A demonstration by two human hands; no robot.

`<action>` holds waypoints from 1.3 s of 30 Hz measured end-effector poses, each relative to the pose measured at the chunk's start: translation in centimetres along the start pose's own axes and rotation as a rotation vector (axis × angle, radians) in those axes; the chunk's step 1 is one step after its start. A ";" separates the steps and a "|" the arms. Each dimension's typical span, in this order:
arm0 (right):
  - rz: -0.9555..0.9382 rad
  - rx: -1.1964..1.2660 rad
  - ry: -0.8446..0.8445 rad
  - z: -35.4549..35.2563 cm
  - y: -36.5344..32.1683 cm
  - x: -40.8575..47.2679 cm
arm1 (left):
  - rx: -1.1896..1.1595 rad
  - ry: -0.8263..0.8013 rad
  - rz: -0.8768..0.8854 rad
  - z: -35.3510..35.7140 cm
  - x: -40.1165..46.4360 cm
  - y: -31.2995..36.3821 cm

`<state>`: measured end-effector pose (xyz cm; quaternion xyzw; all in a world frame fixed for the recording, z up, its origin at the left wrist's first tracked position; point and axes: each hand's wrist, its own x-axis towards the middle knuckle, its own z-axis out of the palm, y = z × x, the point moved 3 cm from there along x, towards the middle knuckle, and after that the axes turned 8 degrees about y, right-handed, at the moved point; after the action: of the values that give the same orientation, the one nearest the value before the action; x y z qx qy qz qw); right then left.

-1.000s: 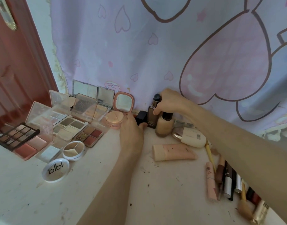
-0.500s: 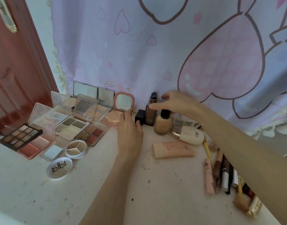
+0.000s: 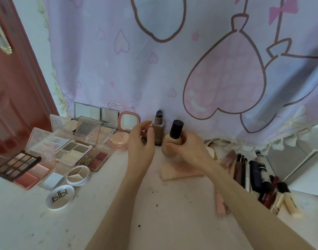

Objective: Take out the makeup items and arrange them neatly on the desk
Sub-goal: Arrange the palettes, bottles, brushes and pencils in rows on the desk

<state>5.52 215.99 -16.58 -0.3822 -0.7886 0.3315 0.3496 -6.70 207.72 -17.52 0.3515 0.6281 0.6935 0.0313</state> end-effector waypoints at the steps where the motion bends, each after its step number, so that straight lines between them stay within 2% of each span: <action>1: 0.042 0.126 -0.010 -0.3 0.1 -0.6 | -0.052 -0.046 -0.012 0.0 0.1 0.3; 7: 0.427 0.968 -0.275 -1.4 0.5 -4.5 | -0.322 -0.421 -0.143 0.5 -0.4 1.8; 9: 0.480 0.985 -0.423 -1.7 0.1 -5.1 | -0.444 -0.571 -0.174 1.0 -0.9 2.0; 11: 0.427 0.895 -0.554 -1.9 0.0 -5.4 | -0.599 -0.714 -0.189 0.9 -1.3 2.3; 14: 0.461 0.959 -0.616 -2.0 0.3 -5.8 | -0.708 -0.878 -0.221 0.5 -1.4 2.7; 17: 0.521 1.127 -0.693 -1.4 0.6 -6.6 | -0.763 -0.871 -0.325 0.6 -1.4 2.6; 19: 0.505 1.124 -0.671 -1.0 0.3 -6.6 | -0.770 -0.812 -0.379 0.7 -1.3 2.2; 23: 0.305 0.648 -0.355 -1.0 -0.2 -5.9 | -0.604 -0.612 -0.403 0.7 -0.7 1.9; 26: 0.284 0.490 -0.195 -0.7 0.4 -5.9 | -0.443 -0.521 -0.368 0.9 -0.8 1.6; 28: 0.297 0.501 -0.223 -0.6 0.7 -6.1 | -0.495 -0.609 -0.381 0.7 -1.0 1.5; 31: 0.315 0.665 -0.320 -0.9 0.6 -6.4 | -0.581 -0.760 -0.366 -0.2 -1.1 1.9; 36: 0.293 0.685 -0.388 -0.2 0.2 -6.6 | -0.532 -0.635 -0.386 -0.2 -0.9 1.9; 39: 0.303 0.708 -0.412 -0.2 0.3 -6.8 | -0.585 -0.783 -0.383 -0.1 -1.0 1.9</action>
<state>8.90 210.50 -18.73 -0.2757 -0.6146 0.6984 0.2421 -5.21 206.73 -16.26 0.4399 0.4025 0.6386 0.4866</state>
